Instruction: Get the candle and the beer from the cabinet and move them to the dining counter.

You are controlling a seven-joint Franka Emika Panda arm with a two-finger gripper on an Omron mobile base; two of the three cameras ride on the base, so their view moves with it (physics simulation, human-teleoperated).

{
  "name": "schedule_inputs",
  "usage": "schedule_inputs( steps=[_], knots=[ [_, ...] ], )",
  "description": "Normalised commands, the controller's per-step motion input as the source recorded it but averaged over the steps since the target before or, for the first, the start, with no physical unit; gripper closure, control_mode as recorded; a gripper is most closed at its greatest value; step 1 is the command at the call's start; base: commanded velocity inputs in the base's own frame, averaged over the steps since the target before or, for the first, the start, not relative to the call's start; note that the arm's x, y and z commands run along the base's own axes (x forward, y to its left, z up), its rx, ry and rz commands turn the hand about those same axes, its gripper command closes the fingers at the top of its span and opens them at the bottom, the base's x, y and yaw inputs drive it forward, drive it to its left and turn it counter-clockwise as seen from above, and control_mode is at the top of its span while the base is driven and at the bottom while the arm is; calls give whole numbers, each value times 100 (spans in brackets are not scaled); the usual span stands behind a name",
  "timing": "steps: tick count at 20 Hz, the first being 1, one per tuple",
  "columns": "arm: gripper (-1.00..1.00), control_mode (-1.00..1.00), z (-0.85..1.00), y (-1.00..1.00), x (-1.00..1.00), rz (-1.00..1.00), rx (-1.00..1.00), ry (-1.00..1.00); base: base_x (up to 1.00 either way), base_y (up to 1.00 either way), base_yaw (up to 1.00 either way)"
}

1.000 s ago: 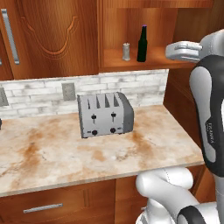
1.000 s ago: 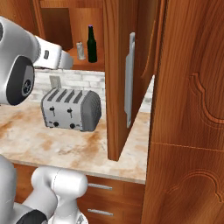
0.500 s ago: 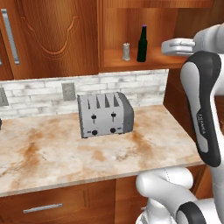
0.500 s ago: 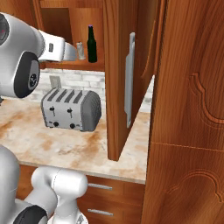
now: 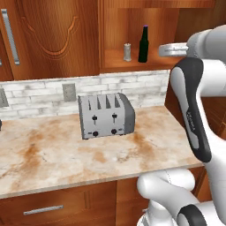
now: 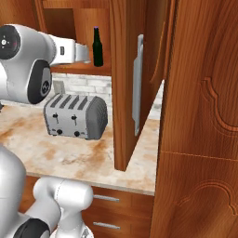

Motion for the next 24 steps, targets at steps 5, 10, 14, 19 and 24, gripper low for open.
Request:
schedule_inputs(
  steps=[5, 10, 14, 19, 24],
  knots=[
    [-100, -100, 3, -7, 44, -1, 0, 1, 0, 0, 0],
    [-100, -100, 0, 0, 38, 0, 0, -1, 0, 0, 0],
    [-100, -100, 0, 0, 24, 0, 0, -6, 0, 0, 0],
    [-100, -100, 0, 0, 30, 0, 0, -6, 0, 0, 0],
    [-100, -100, 0, 0, 35, 0, 0, -3, 0, 0, 0]
  ],
)
